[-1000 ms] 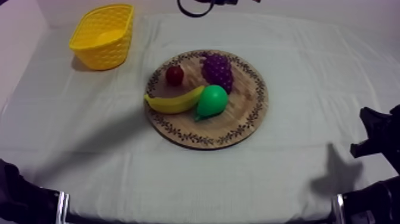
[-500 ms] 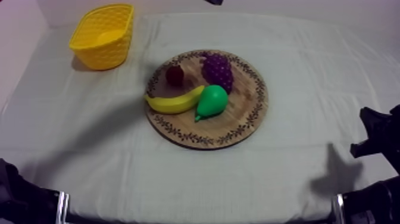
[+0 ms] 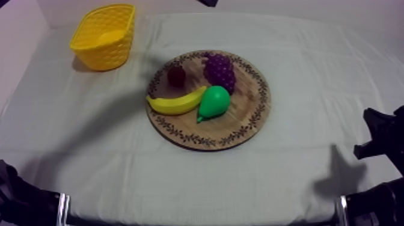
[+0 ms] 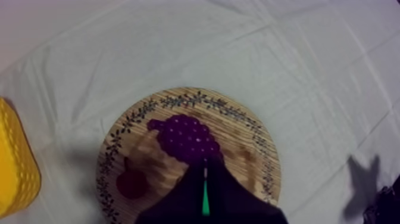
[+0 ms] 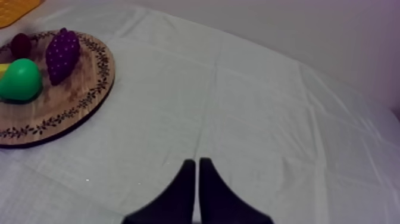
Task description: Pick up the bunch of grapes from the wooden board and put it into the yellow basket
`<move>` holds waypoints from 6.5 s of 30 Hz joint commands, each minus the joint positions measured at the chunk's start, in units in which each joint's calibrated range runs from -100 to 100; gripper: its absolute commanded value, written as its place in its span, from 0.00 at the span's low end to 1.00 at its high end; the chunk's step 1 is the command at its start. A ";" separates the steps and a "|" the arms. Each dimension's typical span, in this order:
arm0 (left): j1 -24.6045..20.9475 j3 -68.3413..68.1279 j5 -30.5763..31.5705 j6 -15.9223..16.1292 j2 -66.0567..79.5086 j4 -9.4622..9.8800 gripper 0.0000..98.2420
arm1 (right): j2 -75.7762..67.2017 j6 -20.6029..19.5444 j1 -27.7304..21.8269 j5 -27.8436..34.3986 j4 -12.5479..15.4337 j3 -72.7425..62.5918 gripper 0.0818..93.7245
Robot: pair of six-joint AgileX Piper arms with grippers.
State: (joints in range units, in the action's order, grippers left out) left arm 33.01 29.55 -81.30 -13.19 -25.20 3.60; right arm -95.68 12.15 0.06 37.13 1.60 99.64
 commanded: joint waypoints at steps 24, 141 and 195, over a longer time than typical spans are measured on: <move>2.67 -6.78 0.12 -10.75 0.26 3.91 0.72 | 0.00 -0.01 0.02 -0.03 -0.01 0.03 0.00; -2.77 20.82 -5.67 -4.29 -39.51 -11.56 0.65 | 0.00 -0.01 0.25 -0.03 -0.01 0.03 0.00; 2.30 -28.37 12.92 -1.88 8.73 -1.86 0.65 | 0.00 -0.01 0.25 -0.03 -0.01 0.03 0.00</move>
State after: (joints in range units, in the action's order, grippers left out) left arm 35.23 4.66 -68.87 -15.24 -20.14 1.76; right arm -95.68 12.16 0.30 37.09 1.60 99.64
